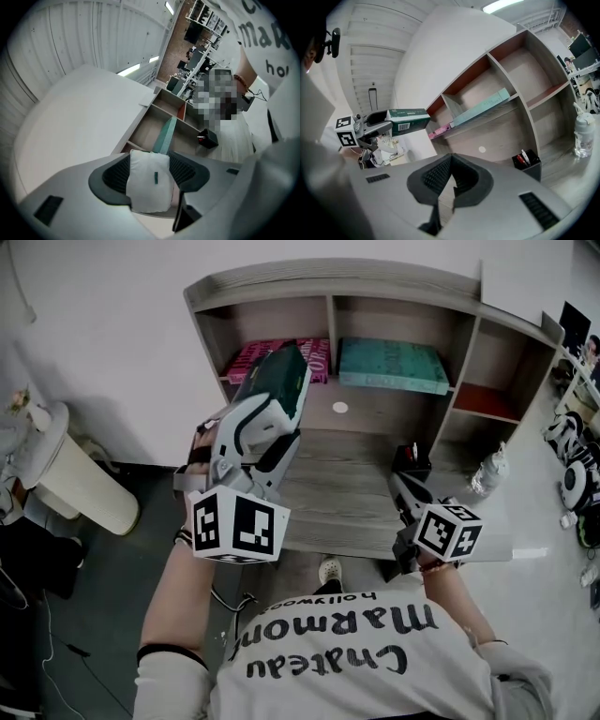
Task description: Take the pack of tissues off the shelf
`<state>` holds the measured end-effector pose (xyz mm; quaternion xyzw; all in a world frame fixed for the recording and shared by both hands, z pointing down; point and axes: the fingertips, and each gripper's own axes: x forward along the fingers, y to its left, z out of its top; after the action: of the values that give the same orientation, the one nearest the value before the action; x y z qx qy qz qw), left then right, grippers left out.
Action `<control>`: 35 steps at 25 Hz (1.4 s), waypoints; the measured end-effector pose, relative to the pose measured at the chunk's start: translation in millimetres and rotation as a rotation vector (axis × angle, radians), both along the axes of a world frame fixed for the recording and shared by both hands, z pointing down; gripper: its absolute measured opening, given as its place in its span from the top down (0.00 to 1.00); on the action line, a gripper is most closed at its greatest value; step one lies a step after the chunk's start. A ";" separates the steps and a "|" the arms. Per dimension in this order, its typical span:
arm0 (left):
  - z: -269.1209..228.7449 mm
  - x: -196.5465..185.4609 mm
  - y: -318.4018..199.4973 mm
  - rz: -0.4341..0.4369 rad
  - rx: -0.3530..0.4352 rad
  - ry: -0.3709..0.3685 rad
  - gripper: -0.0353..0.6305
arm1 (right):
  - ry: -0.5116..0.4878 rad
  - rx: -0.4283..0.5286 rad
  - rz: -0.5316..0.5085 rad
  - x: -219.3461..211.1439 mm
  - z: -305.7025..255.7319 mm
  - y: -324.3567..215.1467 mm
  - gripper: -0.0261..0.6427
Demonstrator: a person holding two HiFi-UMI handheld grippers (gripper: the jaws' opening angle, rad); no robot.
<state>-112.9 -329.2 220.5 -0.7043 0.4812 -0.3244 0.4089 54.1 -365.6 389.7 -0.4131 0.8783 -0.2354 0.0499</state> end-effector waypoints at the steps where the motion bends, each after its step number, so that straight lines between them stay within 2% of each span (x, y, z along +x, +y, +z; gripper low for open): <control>1: 4.1 1.1 1.6 0.001 -0.008 0.011 0.54 | -0.002 0.001 -0.003 -0.1 0.1 1.5 0.95; 10: 51.4 5.8 -8.5 -0.015 -0.118 0.119 0.54 | -0.007 0.008 -0.033 -4.0 -2.4 1.3 0.95; 19: 125.3 -7.1 -30.8 -0.080 -0.304 0.214 0.55 | 0.001 -0.027 -0.037 -5.2 11.5 -7.6 0.95; 35: 195.1 -23.7 -20.0 -0.171 -0.486 0.513 0.55 | -0.003 -0.060 -0.022 3.2 27.5 -18.1 0.95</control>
<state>-136.6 -349.2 415.6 -0.7967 0.5340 -0.2752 0.0668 57.3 -383.7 417.3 -0.4046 0.8752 -0.2627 0.0361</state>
